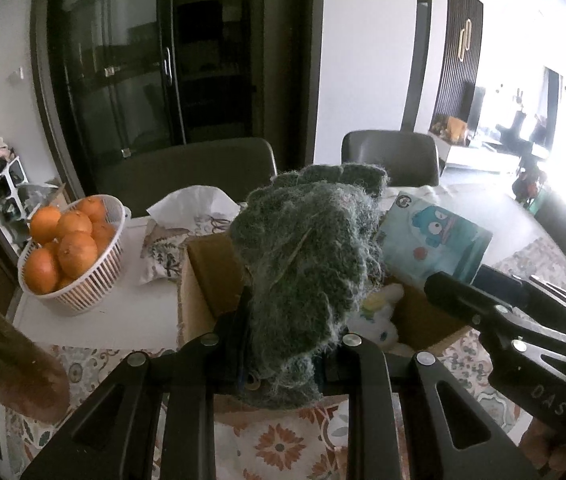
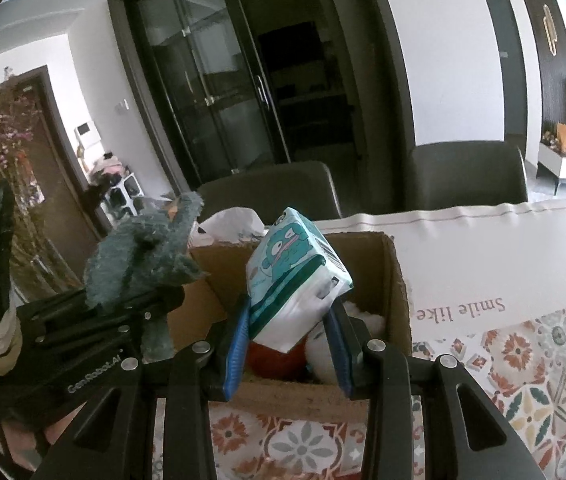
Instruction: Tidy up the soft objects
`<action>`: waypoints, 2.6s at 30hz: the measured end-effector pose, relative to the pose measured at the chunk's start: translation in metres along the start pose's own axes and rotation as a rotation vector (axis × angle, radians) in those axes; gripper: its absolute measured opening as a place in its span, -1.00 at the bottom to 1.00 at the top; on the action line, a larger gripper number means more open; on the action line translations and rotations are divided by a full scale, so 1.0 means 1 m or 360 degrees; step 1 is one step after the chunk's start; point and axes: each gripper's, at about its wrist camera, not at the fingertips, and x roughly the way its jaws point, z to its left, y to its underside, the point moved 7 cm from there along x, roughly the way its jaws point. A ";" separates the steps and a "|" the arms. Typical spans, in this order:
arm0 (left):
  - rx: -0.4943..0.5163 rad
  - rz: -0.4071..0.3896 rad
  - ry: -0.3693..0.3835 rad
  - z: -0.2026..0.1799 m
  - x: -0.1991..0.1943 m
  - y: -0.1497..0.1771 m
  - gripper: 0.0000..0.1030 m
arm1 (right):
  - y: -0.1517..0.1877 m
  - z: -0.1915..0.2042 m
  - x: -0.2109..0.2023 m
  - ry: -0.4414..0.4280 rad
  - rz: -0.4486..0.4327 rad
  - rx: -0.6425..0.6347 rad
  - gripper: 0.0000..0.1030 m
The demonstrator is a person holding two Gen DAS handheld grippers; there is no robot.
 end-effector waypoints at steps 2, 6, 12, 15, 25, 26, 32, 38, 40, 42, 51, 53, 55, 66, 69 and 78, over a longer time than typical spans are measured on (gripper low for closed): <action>0.0009 0.0032 -0.0005 0.000 0.009 0.000 -0.51 | 0.000 -0.002 0.007 -0.0001 0.0021 0.0001 -0.27; 0.0033 0.0088 -0.0028 -0.001 0.025 0.001 -0.50 | 0.002 -0.010 0.023 0.0001 0.0071 0.0019 -0.27; 0.0073 0.0183 -0.0049 -0.001 0.047 0.006 -0.41 | 0.005 -0.015 0.039 0.0026 0.0122 0.0014 -0.26; 0.0100 0.0223 -0.0081 -0.001 0.054 0.009 -0.31 | 0.008 -0.016 0.045 0.0028 0.0162 0.0005 -0.21; 0.0136 0.0247 -0.0125 -0.004 0.047 0.012 0.38 | 0.007 -0.026 0.048 0.0066 0.0214 0.0030 0.15; 0.0137 0.0244 -0.0115 -0.005 0.045 0.012 0.40 | 0.006 -0.027 0.044 0.0075 0.0208 0.0032 0.15; 0.0134 0.0193 -0.0095 -0.011 0.018 0.011 0.48 | 0.000 -0.029 0.021 0.0113 0.0150 0.0026 0.15; 0.0090 0.0168 -0.0082 -0.018 -0.010 0.020 0.53 | 0.000 -0.030 -0.007 0.0154 0.0117 -0.0004 0.15; 0.0077 0.0164 -0.0073 -0.022 -0.018 0.024 0.54 | 0.000 -0.028 -0.013 0.0157 0.0109 -0.0019 0.15; 0.0068 0.0162 -0.0076 -0.025 -0.024 0.029 0.55 | 0.003 -0.027 -0.021 0.0162 0.0105 -0.0038 0.15; 0.0042 0.0180 -0.0059 -0.041 -0.043 0.056 0.56 | 0.025 -0.030 -0.052 0.0198 0.0109 -0.0073 0.15; 0.0037 0.0189 -0.0052 -0.045 -0.046 0.062 0.56 | 0.032 -0.032 -0.056 0.0198 0.0124 -0.0072 0.15; 0.0038 0.0200 -0.0051 -0.048 -0.048 0.067 0.56 | 0.040 -0.034 -0.059 0.0199 0.0136 -0.0068 0.15; 0.0006 0.0294 -0.0014 -0.064 -0.046 0.103 0.57 | 0.075 -0.046 -0.069 0.0221 0.0231 -0.0110 0.15; 0.0002 0.0330 -0.0004 -0.068 -0.042 0.114 0.57 | 0.083 -0.048 -0.068 0.0220 0.0261 -0.0117 0.15; -0.0008 0.0408 0.0012 -0.076 -0.026 0.135 0.57 | 0.110 -0.058 -0.060 0.0225 0.0368 -0.0137 0.15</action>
